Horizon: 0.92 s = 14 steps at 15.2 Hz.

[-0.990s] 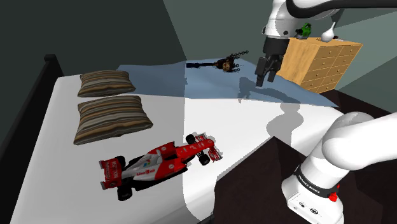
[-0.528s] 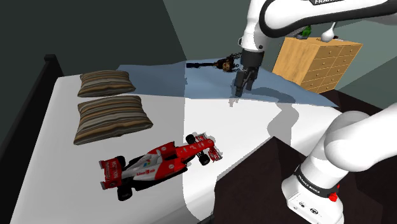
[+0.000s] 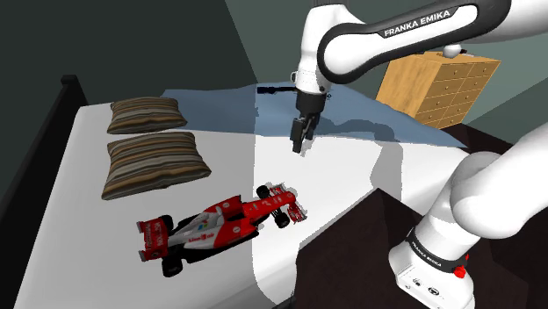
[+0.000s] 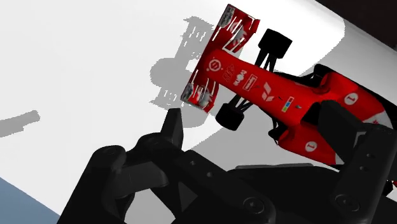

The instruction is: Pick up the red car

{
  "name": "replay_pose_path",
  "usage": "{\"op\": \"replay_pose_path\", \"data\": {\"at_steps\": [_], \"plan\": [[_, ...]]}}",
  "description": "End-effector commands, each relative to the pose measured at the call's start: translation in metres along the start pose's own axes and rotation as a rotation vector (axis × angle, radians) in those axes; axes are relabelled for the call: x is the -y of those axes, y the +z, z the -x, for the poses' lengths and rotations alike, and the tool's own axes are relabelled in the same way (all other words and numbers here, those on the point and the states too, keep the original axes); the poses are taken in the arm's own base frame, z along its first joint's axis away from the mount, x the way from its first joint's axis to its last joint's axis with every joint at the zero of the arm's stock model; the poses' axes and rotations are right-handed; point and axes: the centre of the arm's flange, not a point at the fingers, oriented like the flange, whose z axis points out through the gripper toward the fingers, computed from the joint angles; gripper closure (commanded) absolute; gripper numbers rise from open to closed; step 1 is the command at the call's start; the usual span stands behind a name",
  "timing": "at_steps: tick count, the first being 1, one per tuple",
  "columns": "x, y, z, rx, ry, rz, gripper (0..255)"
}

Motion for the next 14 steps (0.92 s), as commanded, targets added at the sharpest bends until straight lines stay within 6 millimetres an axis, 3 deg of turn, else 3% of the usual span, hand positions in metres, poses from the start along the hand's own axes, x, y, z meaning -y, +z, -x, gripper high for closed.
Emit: {"op": "replay_pose_path", "data": {"at_steps": [1,14], "plan": [[0.014,0.014,-0.014,-0.006,-0.045,0.003,0],[0.132,0.103,-0.097,-0.042,-0.327,0.024,0]]}}
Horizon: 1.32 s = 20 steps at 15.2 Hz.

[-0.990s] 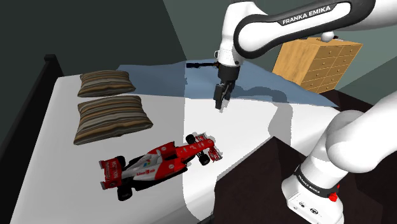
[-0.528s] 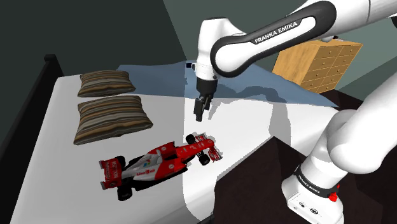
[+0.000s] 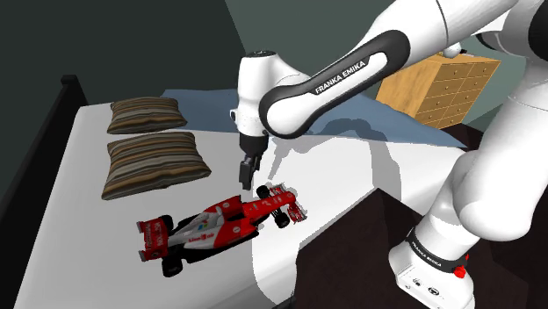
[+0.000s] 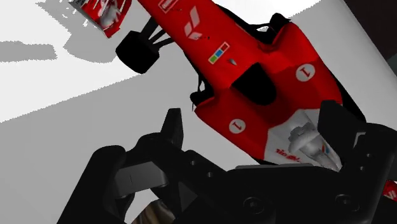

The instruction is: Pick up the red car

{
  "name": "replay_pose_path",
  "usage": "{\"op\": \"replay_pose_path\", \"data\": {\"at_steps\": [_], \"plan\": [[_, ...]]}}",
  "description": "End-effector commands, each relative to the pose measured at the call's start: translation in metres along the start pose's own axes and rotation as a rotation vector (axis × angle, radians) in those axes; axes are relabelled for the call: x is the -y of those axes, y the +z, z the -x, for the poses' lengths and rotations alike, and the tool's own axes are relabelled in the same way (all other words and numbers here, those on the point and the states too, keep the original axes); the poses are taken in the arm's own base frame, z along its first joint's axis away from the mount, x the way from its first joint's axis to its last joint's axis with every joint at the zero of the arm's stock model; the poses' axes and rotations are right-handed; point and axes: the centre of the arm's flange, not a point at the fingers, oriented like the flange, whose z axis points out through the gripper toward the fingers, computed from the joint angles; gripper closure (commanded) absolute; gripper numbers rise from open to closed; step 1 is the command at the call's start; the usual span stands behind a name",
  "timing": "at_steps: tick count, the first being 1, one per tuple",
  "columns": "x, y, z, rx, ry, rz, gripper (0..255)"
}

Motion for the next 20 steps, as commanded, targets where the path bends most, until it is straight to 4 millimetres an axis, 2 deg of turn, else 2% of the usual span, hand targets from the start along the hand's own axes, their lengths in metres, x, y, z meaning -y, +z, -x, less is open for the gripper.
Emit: {"op": "replay_pose_path", "data": {"at_steps": [1,8,15,17,18,20], "plan": [[0.017,0.016,-0.015,-0.006,-0.044,0.003,0],[0.075,0.061,-0.062,-0.024,-0.189,0.014,0],[0.075,0.098,-0.061,-0.024,-0.189,0.014,0],[0.075,0.101,-0.061,-0.024,-0.189,0.014,0],[0.075,0.101,-0.061,-0.024,-0.189,0.014,255],[0.076,0.101,-0.061,-0.024,-0.189,0.014,255]]}}
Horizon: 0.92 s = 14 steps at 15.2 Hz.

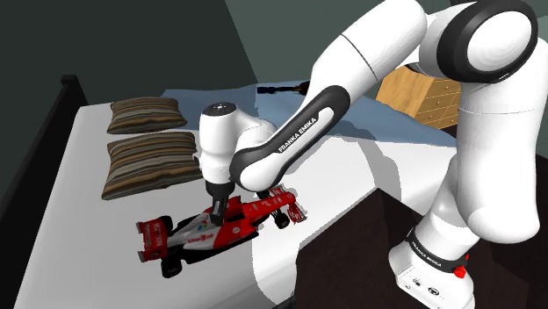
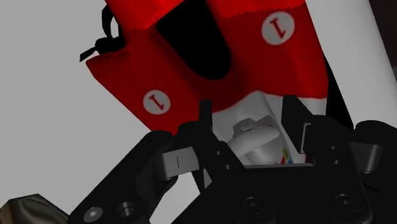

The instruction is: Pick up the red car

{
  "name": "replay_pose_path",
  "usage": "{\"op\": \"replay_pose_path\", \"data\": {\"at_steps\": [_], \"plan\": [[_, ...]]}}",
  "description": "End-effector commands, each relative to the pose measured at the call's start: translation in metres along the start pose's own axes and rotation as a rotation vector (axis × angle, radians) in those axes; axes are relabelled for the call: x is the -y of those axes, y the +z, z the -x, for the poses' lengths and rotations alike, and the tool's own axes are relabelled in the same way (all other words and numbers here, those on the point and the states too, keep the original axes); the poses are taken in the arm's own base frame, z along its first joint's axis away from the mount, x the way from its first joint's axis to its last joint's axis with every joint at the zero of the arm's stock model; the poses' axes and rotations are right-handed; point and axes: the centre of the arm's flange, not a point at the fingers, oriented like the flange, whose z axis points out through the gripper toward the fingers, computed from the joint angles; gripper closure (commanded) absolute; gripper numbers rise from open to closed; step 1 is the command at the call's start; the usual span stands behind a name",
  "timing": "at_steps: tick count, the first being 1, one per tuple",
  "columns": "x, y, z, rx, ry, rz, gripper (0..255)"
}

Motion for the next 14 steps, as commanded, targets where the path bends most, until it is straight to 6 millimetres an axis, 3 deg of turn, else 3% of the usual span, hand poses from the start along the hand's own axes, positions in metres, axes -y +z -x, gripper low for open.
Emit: {"op": "replay_pose_path", "data": {"at_steps": [1,7,14], "plan": [[-0.001,0.001,0.001,0.002,0.002,0.000,255],[-0.002,0.001,0.001,0.002,0.002,0.000,255],[-0.002,-0.036,-0.001,0.002,0.002,0.000,255]]}}
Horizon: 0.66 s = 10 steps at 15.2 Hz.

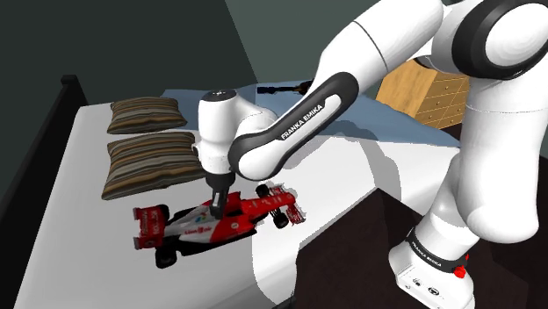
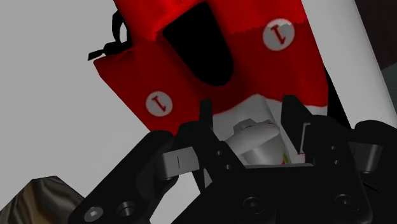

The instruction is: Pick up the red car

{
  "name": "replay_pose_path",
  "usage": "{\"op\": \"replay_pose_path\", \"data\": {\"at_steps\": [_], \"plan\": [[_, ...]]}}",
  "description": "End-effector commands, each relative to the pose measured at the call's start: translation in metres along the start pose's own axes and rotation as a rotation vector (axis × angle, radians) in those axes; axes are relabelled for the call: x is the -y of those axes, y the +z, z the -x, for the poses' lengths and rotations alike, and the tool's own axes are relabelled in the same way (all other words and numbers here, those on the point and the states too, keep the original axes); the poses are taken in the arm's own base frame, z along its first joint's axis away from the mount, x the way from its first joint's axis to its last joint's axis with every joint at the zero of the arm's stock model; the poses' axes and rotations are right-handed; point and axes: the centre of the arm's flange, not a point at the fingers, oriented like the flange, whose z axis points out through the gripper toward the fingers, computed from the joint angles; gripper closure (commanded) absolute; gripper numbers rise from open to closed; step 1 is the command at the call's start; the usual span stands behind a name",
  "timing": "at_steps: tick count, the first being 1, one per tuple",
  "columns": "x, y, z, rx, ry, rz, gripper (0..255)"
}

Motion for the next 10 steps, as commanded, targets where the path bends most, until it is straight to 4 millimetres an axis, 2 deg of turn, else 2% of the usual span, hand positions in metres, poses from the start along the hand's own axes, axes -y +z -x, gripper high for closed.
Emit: {"op": "replay_pose_path", "data": {"at_steps": [1,8,10], "plan": [[0.000,-0.012,0.000,-0.003,0.000,0.001,255],[0.000,-0.049,-0.001,-0.003,0.000,0.001,255],[0.000,-0.050,-0.001,-0.003,0.000,0.001,255]]}}
